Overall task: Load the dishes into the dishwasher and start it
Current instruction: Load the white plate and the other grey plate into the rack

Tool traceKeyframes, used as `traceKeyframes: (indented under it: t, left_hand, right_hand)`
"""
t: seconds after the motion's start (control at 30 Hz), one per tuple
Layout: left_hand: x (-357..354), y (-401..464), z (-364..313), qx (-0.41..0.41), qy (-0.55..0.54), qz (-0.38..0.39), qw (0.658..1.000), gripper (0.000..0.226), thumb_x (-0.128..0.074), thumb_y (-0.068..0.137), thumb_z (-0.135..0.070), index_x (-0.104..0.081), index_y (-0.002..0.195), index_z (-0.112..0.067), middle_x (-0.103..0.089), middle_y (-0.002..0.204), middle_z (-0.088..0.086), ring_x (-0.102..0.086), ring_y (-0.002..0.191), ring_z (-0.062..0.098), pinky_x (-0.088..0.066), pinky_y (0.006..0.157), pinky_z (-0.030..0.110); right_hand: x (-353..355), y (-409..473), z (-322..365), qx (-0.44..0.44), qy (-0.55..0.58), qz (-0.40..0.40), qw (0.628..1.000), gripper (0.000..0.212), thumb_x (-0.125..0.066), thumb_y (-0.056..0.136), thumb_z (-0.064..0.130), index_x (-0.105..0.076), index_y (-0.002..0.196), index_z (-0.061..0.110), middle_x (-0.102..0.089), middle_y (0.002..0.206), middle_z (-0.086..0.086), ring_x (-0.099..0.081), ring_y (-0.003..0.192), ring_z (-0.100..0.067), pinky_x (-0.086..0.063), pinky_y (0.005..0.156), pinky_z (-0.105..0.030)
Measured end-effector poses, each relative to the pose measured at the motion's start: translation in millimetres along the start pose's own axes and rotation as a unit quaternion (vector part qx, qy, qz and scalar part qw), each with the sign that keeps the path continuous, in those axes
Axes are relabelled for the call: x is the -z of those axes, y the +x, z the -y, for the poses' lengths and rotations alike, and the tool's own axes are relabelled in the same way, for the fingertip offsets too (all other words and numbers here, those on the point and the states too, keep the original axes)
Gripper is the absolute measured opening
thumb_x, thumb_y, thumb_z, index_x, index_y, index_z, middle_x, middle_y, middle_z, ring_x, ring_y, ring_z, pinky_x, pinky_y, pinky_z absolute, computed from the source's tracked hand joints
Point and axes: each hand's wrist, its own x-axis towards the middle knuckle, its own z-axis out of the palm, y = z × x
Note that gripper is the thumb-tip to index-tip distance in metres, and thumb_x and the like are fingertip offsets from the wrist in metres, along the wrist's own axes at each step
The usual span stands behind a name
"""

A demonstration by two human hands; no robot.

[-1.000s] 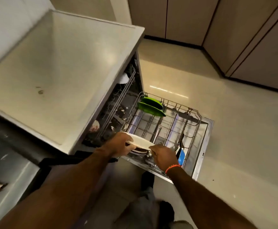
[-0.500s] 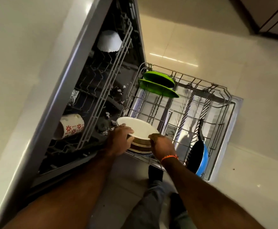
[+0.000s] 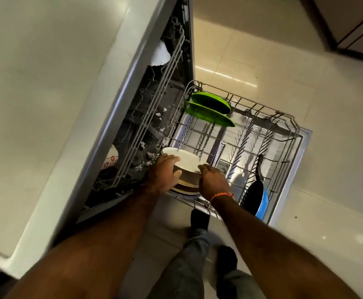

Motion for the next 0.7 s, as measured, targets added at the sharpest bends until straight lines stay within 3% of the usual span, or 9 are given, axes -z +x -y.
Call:
traceKeyframes:
  t: [0.27, 0.47, 0.6, 0.7]
  left_hand:
    - [42, -77, -51, 0.028, -0.016, 0.0, 0.999, 0.059, -0.068, 0.091, -0.034, -0.05, 0.145, -0.019, -0.053, 0.148, 0.003, -0.05, 0.133, 0.024, -0.042, 0.112, 0.041]
    - [82, -194, -80, 0.052, -0.14, -0.092, 0.984, 0.05, -0.064, 0.094, -0.031, -0.053, 0.142, -0.02, -0.062, 0.136, 0.002, -0.06, 0.12, 0.021, -0.046, 0.101, 0.03]
    - [100, -285, -78, 0.045, -0.134, -0.194, 0.971, 0.03, -0.063, 0.093, -0.033, -0.065, 0.123, -0.025, -0.07, 0.119, -0.001, -0.064, 0.112, 0.022, -0.047, 0.093, 0.029]
    - [102, -359, -65, 0.086, -0.151, -0.262, 0.949, 0.029, -0.065, 0.095, -0.032, -0.068, 0.122, -0.021, -0.071, 0.12, 0.002, -0.064, 0.112, 0.024, -0.047, 0.094, 0.031]
  right_hand:
    - [77, -67, 36, 0.049, -0.031, 0.034, 0.998, 0.056, -0.054, 0.094, 0.021, -0.044, 0.148, 0.018, -0.049, 0.147, -0.008, -0.058, 0.121, -0.034, -0.051, 0.098, -0.042]
    - [155, -155, 94, 0.14, -0.113, 0.004, 0.984, 0.057, -0.06, 0.087, 0.024, -0.049, 0.143, 0.018, -0.058, 0.134, -0.013, -0.063, 0.11, -0.035, -0.054, 0.092, -0.044]
    - [176, -215, 140, 0.226, -0.155, -0.021, 0.961, 0.046, -0.047, 0.09, 0.029, -0.055, 0.135, 0.024, -0.065, 0.125, -0.015, -0.063, 0.109, -0.038, -0.054, 0.09, -0.047]
    - [170, -251, 175, 0.302, -0.183, -0.024, 0.935, 0.042, -0.048, 0.093, 0.03, -0.056, 0.134, 0.025, -0.065, 0.128, -0.012, -0.062, 0.114, -0.035, -0.053, 0.092, -0.045]
